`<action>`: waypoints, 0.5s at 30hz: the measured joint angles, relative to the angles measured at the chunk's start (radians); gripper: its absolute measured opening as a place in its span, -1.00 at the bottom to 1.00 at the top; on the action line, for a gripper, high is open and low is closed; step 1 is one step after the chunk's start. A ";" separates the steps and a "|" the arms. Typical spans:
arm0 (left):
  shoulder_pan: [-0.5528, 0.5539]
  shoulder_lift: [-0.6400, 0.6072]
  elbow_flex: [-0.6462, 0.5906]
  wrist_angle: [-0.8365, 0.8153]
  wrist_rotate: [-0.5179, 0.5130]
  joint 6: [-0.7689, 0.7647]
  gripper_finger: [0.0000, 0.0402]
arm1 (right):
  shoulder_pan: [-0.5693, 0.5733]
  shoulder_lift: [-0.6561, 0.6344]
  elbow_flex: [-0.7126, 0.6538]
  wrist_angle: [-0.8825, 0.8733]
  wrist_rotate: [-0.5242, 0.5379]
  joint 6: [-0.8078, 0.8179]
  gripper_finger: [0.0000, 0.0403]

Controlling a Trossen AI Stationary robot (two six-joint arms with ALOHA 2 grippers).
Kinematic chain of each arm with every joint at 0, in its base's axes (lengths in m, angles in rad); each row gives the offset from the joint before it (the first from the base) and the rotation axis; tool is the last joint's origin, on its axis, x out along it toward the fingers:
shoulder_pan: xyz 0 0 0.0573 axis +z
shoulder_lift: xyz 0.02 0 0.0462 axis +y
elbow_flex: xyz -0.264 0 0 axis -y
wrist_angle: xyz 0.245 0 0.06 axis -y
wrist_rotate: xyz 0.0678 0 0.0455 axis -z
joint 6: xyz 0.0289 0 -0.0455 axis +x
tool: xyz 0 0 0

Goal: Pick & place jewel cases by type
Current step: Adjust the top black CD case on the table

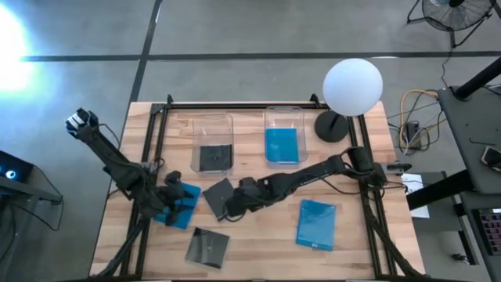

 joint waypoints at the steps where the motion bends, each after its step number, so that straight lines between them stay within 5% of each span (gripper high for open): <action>1: 0.015 0.013 -0.008 0.015 0.008 0.031 -0.25 | 0.006 0.000 -0.009 0.000 0.002 -0.004 0.09; 7: 0.230 0.106 -0.012 0.003 0.123 -0.084 -0.32 | 0.059 -0.002 -0.025 0.000 0.002 0.024 0.09; 15: 0.389 0.239 0.054 0.058 0.147 0.024 -0.94 | 0.108 -0.002 -0.025 -0.004 0.087 0.121 0.09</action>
